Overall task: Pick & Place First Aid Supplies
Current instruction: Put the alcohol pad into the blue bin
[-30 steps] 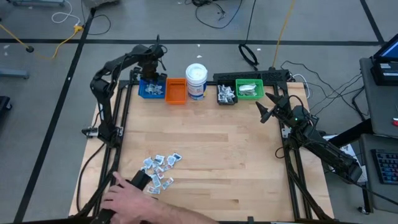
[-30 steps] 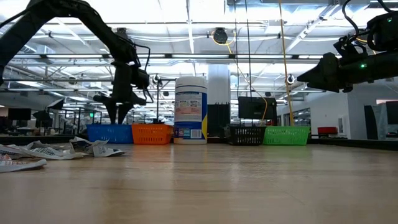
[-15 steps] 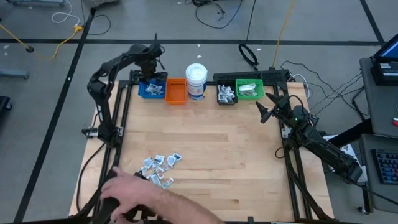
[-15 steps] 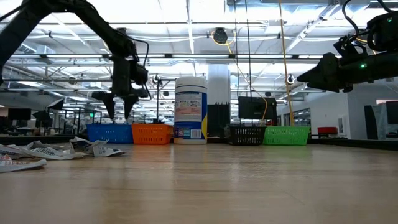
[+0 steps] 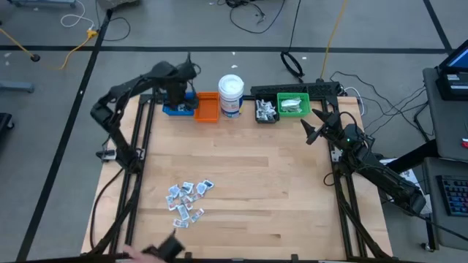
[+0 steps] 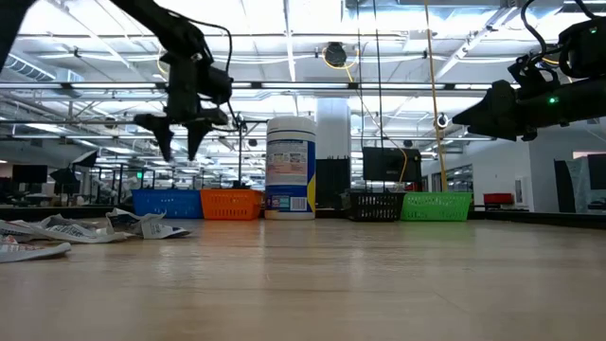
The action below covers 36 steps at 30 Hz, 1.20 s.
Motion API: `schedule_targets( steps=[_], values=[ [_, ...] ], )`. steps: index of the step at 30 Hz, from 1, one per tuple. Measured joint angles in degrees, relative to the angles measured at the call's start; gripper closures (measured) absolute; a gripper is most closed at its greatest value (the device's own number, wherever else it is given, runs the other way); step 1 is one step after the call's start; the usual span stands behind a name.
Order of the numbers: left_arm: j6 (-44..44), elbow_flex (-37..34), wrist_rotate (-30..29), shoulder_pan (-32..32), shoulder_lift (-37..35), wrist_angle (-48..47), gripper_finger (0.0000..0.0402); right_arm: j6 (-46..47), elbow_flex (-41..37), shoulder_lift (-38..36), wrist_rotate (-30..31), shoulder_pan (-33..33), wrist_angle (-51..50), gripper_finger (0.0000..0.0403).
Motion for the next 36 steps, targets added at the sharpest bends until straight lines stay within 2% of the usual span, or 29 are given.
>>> schedule_targets(
  steps=[8, 13, 25, 31, 36],
  values=[
    [-9.8, -14.8, 0.5, -13.5, -9.4, 1.2, 0.0158, 0.0, 0.0, 0.0, 0.0, 0.0, 0.0, 0.005],
    [-17.9, -20.3, 1.1, -24.5, -13.9, 1.6, 0.0158, 0.0, 0.0, 0.0, 0.0, 0.0, 0.0, 0.005],
    [-37.9, -25.1, 2.2, -49.5, -16.2, 4.5, 0.0158, 0.0, 0.0, 0.0, 0.0, 0.0, 0.0, 0.005],
    [-46.3, -25.3, 2.7, -58.1, -16.1, 4.7, 0.0158, 0.0, 0.0, 0.0, 0.0, 0.0, 0.0, 0.005],
    [-50.1, -25.3, 1.7, -62.1, -15.9, 4.9, 0.0158, 0.0, 0.0, 0.0, 0.0, 0.0, 0.0, 0.005]
  ],
)
